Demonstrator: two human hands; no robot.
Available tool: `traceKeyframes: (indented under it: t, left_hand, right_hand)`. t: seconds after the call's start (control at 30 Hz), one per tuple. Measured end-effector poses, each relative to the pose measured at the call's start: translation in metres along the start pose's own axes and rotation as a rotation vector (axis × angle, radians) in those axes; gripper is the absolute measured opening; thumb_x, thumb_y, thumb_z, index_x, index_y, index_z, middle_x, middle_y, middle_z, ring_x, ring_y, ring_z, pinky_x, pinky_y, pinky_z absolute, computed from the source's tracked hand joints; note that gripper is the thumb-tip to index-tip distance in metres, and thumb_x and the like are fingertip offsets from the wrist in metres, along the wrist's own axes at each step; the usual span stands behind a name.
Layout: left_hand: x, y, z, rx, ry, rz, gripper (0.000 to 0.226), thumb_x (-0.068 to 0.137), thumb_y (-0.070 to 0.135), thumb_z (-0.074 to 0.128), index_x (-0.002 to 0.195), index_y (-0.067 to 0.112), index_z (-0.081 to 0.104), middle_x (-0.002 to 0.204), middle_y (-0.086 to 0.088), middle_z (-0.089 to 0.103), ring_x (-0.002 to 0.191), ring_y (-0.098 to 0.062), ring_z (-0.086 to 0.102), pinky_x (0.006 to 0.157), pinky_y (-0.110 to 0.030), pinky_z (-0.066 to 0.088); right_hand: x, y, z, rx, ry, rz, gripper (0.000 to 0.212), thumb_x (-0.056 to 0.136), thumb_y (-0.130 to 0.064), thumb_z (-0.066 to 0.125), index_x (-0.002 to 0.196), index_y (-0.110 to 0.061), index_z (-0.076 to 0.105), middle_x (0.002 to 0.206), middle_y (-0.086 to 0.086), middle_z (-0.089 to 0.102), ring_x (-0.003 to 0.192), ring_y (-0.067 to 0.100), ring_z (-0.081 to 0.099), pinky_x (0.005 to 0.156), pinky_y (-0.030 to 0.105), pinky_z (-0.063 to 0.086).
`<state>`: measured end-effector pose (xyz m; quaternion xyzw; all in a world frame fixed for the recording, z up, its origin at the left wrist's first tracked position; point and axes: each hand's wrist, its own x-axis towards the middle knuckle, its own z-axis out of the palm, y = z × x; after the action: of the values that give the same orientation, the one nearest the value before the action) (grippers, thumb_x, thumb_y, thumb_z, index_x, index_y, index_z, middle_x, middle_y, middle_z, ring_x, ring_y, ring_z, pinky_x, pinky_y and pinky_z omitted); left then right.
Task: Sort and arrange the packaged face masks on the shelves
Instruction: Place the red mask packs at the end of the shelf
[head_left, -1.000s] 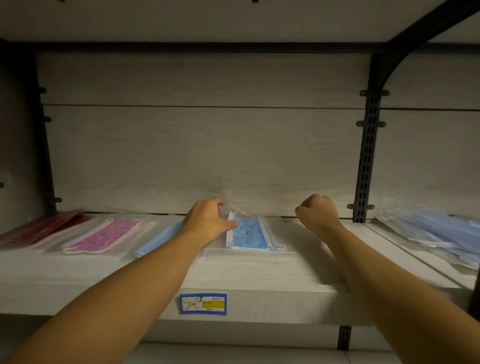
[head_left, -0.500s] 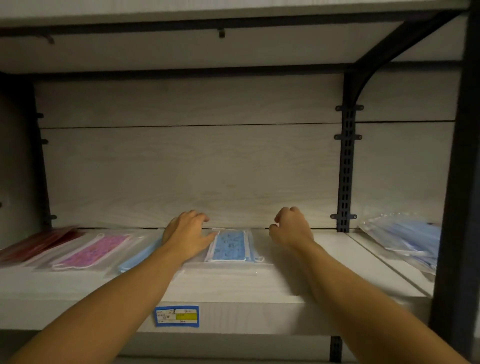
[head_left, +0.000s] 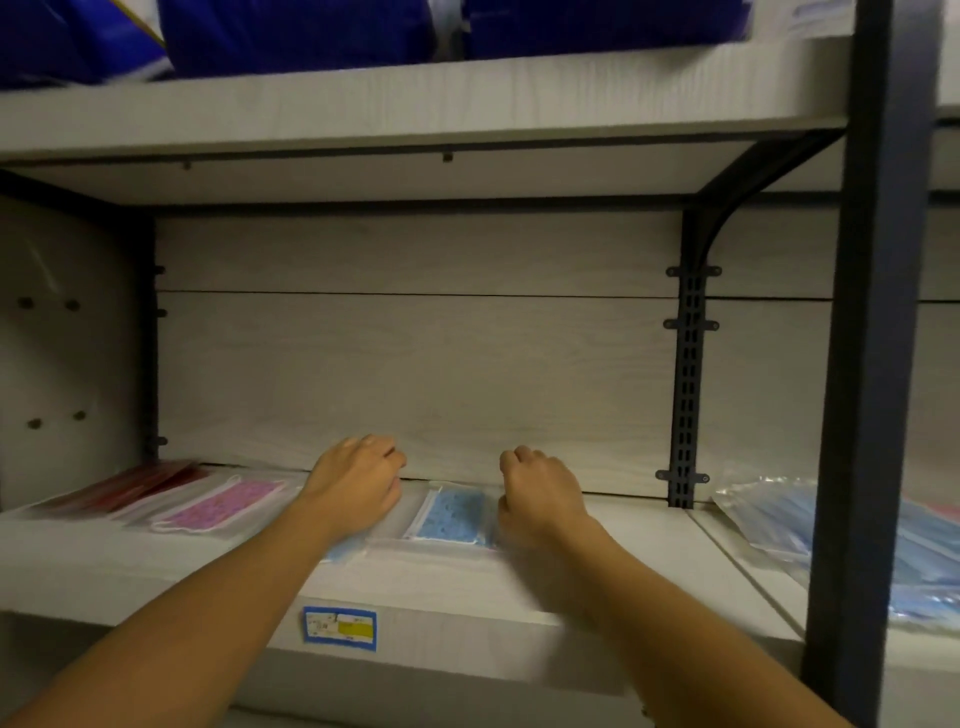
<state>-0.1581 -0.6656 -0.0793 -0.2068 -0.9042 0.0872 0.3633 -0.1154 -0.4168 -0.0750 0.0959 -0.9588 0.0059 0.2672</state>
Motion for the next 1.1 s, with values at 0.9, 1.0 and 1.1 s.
traceKeyframes:
  t: [0.9,1.0,1.1]
  left_hand:
    - [-0.116,0.084,-0.119,-0.163,-0.049,0.0,0.024,0.097,0.03,0.047,0.111,0.016,0.06,0.109,-0.005,0.064,0.09,-0.026,0.062,0.073,-0.036,0.053]
    - [-0.122,0.105,-0.126,-0.191,-0.054,0.024,0.026,0.096,0.029,0.047,0.115,0.016,0.061,0.112,-0.005,0.065,0.092,-0.026,0.062,0.074,-0.036,0.053]
    - [-0.121,0.127,-0.134,-0.212,-0.051,0.053,0.029,0.097,0.028,0.047,0.119,0.014,0.061,0.118,-0.007,0.065,0.099,-0.029,0.063,0.072,-0.032,0.045]
  right_hand:
    - [-0.212,-0.031,-0.104,-0.071,-0.074,0.262,0.035,0.095,-0.029,0.056,0.127,-0.014,0.054,0.121,0.008,0.058,0.1,0.029,0.06,0.087,0.043,0.055]
    - [-0.232,-0.018,-0.118,-0.074,-0.062,0.294,0.033,0.095,-0.03,0.056,0.125,-0.015,0.054,0.117,0.007,0.058,0.098,0.027,0.06,0.085,0.043,0.056]
    - [-0.252,-0.003,-0.129,-0.069,-0.023,0.336,0.029,0.093,-0.027,0.059,0.12,-0.016,0.056,0.113,0.004,0.058,0.092,0.023,0.06,0.083,0.04,0.057]
